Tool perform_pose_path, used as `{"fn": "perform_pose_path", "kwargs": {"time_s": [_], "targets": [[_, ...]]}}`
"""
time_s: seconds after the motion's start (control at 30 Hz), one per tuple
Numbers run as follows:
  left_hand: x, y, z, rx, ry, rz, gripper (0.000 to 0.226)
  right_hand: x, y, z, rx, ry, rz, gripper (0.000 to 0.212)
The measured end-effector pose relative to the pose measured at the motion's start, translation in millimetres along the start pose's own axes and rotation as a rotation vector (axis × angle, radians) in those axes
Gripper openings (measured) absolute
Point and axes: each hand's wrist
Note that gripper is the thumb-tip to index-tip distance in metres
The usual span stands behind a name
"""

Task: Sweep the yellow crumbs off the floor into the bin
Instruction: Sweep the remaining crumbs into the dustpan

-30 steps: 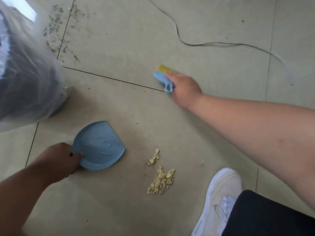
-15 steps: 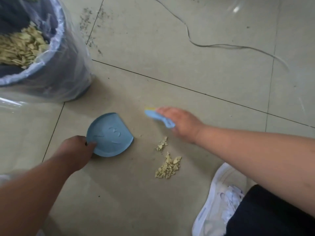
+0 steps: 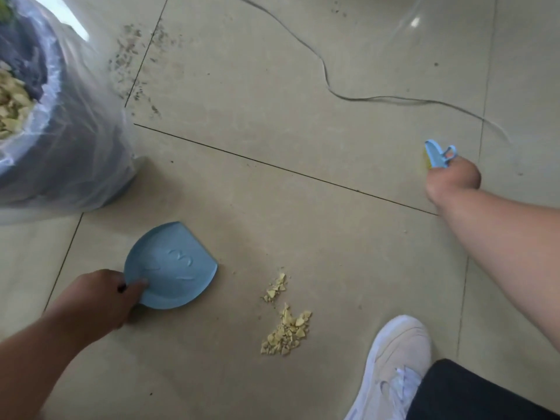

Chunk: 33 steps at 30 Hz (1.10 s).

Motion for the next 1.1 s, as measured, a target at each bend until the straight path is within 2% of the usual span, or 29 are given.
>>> {"fn": "perform_pose_path", "kwargs": {"time_s": [0.1, 0.23, 0.3, 0.37, 0.5, 0.67, 0.73, 0.8, 0.93, 1.0, 1.1], "targets": [[-5, 13, 10, 0.003, -0.01, -0.014, 0.061, 3, -19, -17, 0.035, -0.051, 0.128, 0.021], [-10, 24, 19, 0.018, -0.023, -0.006, 0.057, 40, -59, -55, 0.014, -0.126, 0.413, 0.044], [-12, 29, 23, 0.054, -0.003, -0.006, 0.054, 83, -79, -73, -0.053, -0.218, 0.587, 0.052], [-12, 37, 25, 0.083, 0.029, -0.021, 0.047, 137, -93, -88, -0.079, -0.378, 0.746, 0.054], [-7, 43, 25, -0.004, 0.093, -0.045, 0.04, 232, -92, -104, 0.121, -0.718, 1.058, 0.054], [22, 27, 1, -0.049, 0.1, 0.007, 0.032, 275, -55, -90, 0.306, -0.812, 1.314, 0.044], [37, 18, -5, -0.015, 0.088, 0.022, 0.029, 280, -39, -76, 0.31, -0.805, 1.34, 0.042], [49, 8, -6, -0.017, 0.08, 0.011, 0.027, 273, -23, -64, 0.228, -0.727, 1.297, 0.05], [57, -4, 0, -0.125, 0.044, -0.017, 0.027, 255, -8, -53, 0.071, -0.55, 1.004, 0.053], [53, -4, -1, -0.173, 0.034, -0.05, 0.029, 258, -11, -59, 0.072, -0.53, 0.928, 0.052], [46, 4, -4, -0.195, 0.023, -0.099, 0.033, 270, -17, -72, 0.1, -0.557, 0.922, 0.052]]}}
Point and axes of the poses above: each hand's wrist, its own x-axis away from the middle knuckle, its own z-axis out of the back of the hand, y = z × x, and after that the axes turned 5 degrees about -y, right-handed
